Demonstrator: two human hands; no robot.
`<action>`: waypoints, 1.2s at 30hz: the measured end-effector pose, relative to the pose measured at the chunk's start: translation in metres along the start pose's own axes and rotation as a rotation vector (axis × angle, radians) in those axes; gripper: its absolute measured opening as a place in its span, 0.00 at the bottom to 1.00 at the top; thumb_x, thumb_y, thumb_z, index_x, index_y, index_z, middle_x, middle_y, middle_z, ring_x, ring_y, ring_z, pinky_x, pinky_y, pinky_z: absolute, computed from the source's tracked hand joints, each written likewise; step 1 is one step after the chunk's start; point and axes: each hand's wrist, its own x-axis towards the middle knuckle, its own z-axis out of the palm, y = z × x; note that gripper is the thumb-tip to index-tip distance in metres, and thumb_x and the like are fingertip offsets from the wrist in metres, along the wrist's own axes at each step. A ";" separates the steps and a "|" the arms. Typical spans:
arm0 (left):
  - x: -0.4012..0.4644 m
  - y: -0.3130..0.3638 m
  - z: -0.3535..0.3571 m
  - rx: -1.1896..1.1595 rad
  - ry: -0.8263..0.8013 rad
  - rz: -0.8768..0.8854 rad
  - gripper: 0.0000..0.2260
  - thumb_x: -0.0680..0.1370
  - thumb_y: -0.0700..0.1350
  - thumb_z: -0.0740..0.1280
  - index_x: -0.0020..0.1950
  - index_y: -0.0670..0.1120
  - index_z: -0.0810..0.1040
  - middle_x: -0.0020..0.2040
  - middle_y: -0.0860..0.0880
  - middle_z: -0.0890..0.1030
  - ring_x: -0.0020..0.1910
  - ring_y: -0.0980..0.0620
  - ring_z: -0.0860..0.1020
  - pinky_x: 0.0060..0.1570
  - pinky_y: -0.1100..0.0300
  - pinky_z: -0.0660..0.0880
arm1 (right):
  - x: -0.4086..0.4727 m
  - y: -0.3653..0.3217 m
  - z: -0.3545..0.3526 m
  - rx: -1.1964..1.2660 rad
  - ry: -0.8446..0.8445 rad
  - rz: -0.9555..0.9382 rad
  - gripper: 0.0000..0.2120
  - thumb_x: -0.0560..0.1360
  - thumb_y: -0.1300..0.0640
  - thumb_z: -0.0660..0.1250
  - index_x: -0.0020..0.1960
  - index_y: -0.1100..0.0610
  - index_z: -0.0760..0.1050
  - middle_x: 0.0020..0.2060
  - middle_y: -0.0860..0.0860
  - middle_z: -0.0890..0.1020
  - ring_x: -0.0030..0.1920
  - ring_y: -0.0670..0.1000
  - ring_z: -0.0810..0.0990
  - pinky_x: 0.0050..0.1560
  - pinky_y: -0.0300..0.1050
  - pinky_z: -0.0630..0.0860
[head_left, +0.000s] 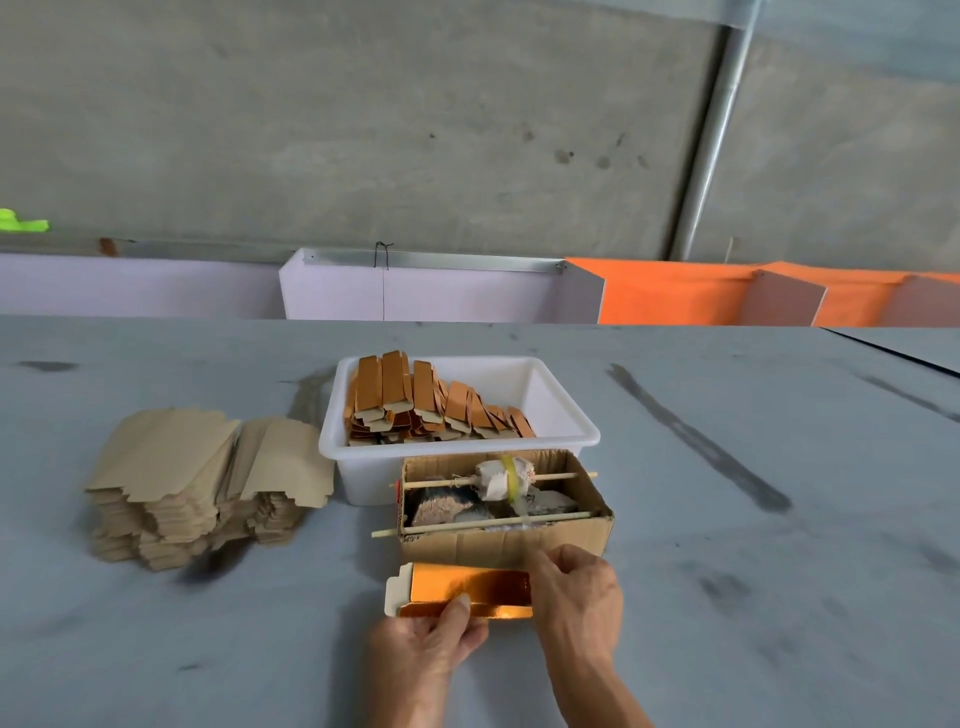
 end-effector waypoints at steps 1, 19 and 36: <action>0.000 -0.001 0.000 0.008 0.007 0.008 0.05 0.73 0.28 0.66 0.40 0.36 0.77 0.31 0.42 0.83 0.32 0.44 0.82 0.34 0.58 0.81 | -0.001 0.000 0.000 0.020 -0.003 0.008 0.14 0.72 0.55 0.67 0.29 0.56 0.75 0.26 0.49 0.76 0.29 0.47 0.73 0.29 0.40 0.68; 0.003 -0.012 -0.002 0.107 0.055 0.049 0.05 0.73 0.33 0.69 0.38 0.38 0.80 0.34 0.41 0.84 0.35 0.46 0.84 0.38 0.60 0.81 | 0.005 0.015 0.001 0.008 0.017 -0.035 0.14 0.73 0.54 0.67 0.30 0.56 0.77 0.26 0.50 0.77 0.31 0.49 0.75 0.34 0.43 0.74; -0.017 0.001 0.009 -0.075 0.053 0.034 0.04 0.75 0.32 0.66 0.41 0.36 0.79 0.34 0.42 0.83 0.33 0.48 0.83 0.33 0.63 0.79 | -0.042 0.018 -0.038 0.503 -0.273 -0.027 0.12 0.70 0.63 0.70 0.27 0.60 0.76 0.25 0.51 0.74 0.25 0.40 0.67 0.34 0.42 0.64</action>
